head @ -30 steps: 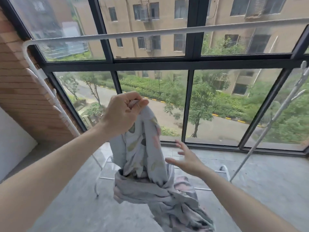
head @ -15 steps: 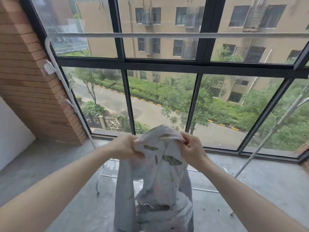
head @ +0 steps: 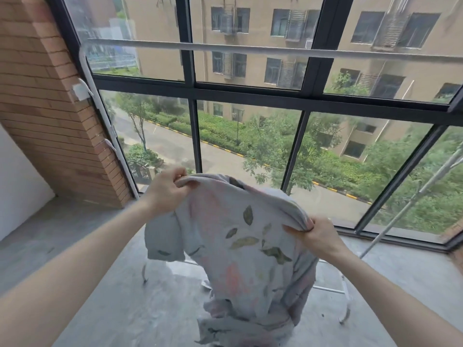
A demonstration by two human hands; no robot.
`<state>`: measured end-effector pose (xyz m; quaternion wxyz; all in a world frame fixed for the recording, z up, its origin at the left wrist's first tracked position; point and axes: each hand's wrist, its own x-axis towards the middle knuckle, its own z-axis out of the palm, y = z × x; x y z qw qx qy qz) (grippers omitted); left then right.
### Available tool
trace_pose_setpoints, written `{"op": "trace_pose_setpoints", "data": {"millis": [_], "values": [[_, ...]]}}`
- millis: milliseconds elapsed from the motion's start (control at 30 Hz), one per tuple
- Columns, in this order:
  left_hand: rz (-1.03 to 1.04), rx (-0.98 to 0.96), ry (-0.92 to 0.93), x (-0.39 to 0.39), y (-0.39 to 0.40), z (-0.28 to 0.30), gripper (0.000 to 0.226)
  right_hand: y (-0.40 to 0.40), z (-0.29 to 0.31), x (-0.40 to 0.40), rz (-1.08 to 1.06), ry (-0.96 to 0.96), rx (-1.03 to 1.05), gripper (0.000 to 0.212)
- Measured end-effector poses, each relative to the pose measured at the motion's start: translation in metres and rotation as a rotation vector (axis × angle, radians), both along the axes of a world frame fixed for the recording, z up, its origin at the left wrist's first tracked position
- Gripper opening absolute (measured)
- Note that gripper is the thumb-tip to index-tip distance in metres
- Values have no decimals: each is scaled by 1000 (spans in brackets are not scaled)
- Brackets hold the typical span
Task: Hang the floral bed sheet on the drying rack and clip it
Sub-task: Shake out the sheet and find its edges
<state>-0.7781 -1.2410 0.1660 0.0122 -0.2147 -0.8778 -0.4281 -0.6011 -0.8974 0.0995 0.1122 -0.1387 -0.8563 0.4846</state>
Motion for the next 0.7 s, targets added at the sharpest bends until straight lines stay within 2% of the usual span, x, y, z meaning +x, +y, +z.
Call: {"op": "trace_pose_setpoints", "data": {"millis": [100,167,233,300,400,467,533,600,633,700], "values": [[-116,-195,0,-4,-5,27,37,0,12,2,19,-42,-149,19],[-152,-333,-93,-15,-16,29,39,5,29,-2,-18,66,-217,33],[-209,-481,-165,-28,-26,15,42,8,51,-3,-29,190,-202,23],[-266,-714,-170,-33,-33,-4,39,7,63,-4,-31,278,-169,12],[-345,-918,-242,-37,-40,-38,25,-7,85,-11,-23,412,-119,23],[-333,-880,-315,-37,-44,-45,29,-19,100,-17,33,423,-105,24],[-274,-739,-379,-34,-38,-38,32,-29,108,-16,103,389,-93,25],[-279,-515,-450,-22,-20,-24,26,-47,113,-15,184,373,-77,46],[-343,-418,-474,-12,-6,-16,38,-56,114,-17,217,370,-75,49],[-480,-389,-440,15,28,-7,77,-74,117,-21,268,368,-70,48]]}}
